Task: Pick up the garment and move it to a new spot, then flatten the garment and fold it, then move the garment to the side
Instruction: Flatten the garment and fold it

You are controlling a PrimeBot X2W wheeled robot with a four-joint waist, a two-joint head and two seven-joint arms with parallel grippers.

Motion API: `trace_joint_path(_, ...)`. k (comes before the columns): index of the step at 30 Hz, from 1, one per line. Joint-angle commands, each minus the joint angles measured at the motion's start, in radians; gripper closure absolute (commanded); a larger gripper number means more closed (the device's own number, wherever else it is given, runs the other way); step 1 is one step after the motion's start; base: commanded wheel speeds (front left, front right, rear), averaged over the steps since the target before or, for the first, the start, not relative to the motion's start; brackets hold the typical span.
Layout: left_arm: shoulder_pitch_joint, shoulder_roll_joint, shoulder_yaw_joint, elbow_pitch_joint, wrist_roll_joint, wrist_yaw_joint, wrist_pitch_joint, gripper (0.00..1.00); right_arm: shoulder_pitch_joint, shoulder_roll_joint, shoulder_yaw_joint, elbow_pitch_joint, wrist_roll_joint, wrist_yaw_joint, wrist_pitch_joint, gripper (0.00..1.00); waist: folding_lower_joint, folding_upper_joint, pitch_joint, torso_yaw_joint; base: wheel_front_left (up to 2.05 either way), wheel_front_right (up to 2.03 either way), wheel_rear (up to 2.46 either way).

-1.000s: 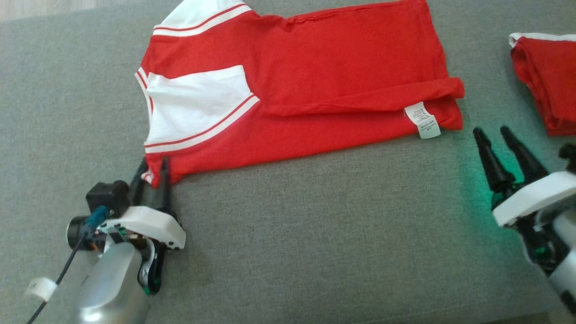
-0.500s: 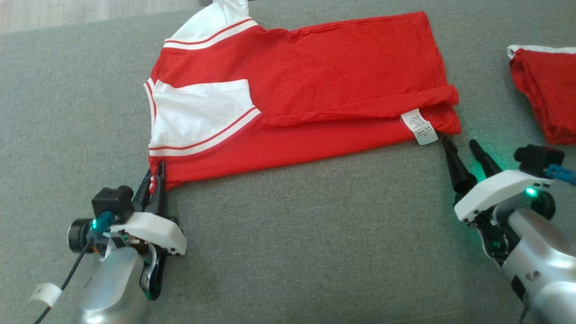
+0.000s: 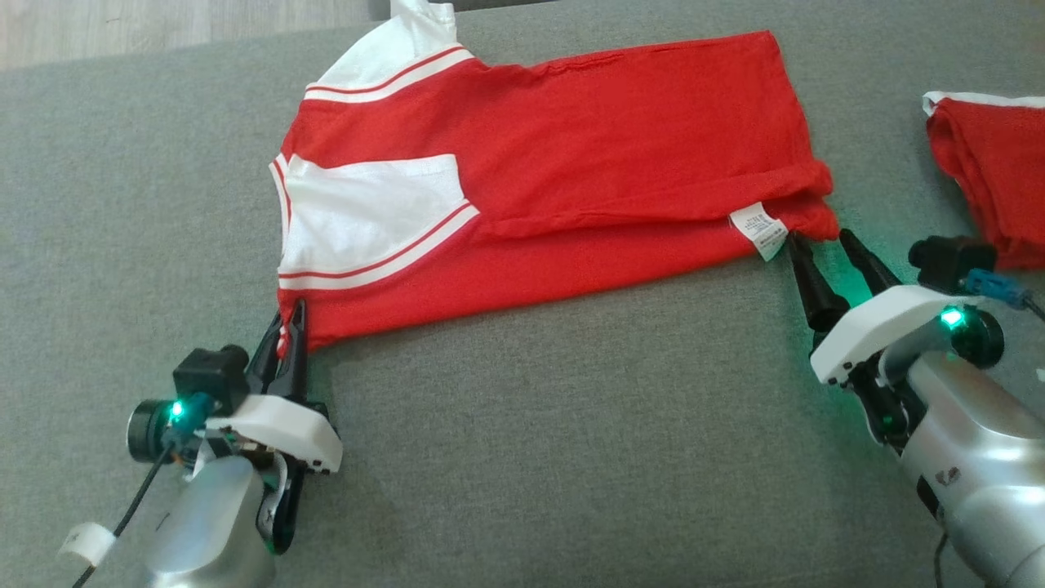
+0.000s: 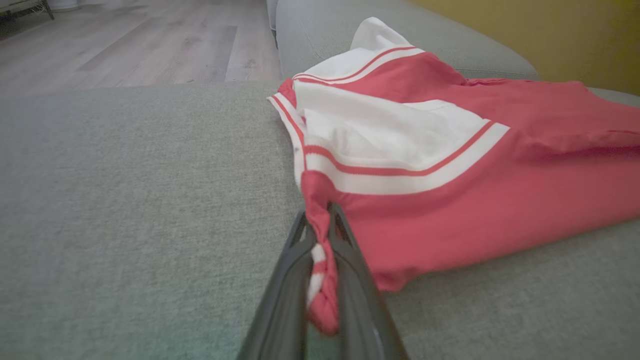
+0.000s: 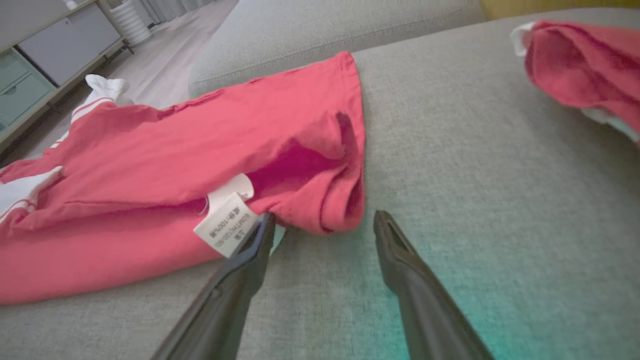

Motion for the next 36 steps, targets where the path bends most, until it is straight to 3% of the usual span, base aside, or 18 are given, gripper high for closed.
trace_joint_path(1,-0.007,0.033,0.035,-0.022,0.007,-0.003,-0.012,1.00,-0.014,0.004,0.000,-0.012,-0.012,0.007,-0.014,0.00,0.0000,0.0000,0.000,0.001,0.00,0.00,0.00)
trace_joint_path(2,-0.007,0.033,0.035,-0.022,0.009,-0.004,-0.012,1.00,-0.014,0.007,-0.005,-0.011,-0.020,0.007,-0.014,0.00,0.0000,0.0000,0.000,0.003,0.00,0.00,0.00)
trace_joint_path(4,-0.008,0.034,0.035,-0.022,0.013,-0.006,-0.012,1.00,-0.018,0.009,-0.008,-0.008,-0.039,0.007,-0.014,0.20,0.0000,0.0000,0.001,0.006,0.00,0.00,0.00)
trace_joint_path(6,-0.009,0.033,0.036,-0.022,0.015,-0.007,-0.012,1.00,-0.020,0.011,-0.011,-0.008,-0.056,0.007,-0.014,0.69,0.0000,0.0000,0.001,0.008,0.00,0.00,0.00)
trace_joint_path(7,-0.009,0.033,0.036,-0.022,0.016,-0.008,-0.012,1.00,-0.021,0.012,-0.011,-0.009,-0.063,0.007,-0.014,1.00,0.0000,0.0000,0.001,0.009,0.00,0.00,0.00)
trace_joint_path(14,0.003,0.033,0.055,-0.041,0.022,-0.012,-0.012,1.00,0.009,-0.007,-0.046,-0.021,-0.126,0.007,-0.014,1.00,0.0000,0.0000,-0.026,0.007,0.00,0.00,0.00)
trace_joint_path(22,0.129,0.057,0.119,-0.146,0.021,-0.011,-0.012,1.00,0.172,-0.045,-0.116,-0.118,-0.235,0.007,-0.014,1.00,0.0000,0.0000,-0.088,-0.026,0.00,0.00,0.00)
trace_joint_path(36,0.345,0.048,0.096,-0.309,0.010,-0.017,0.013,1.00,0.424,-0.200,-0.160,-0.241,-0.253,0.007,-0.010,1.00,0.0000,0.0000,-0.145,0.014,0.00,0.00,0.00)
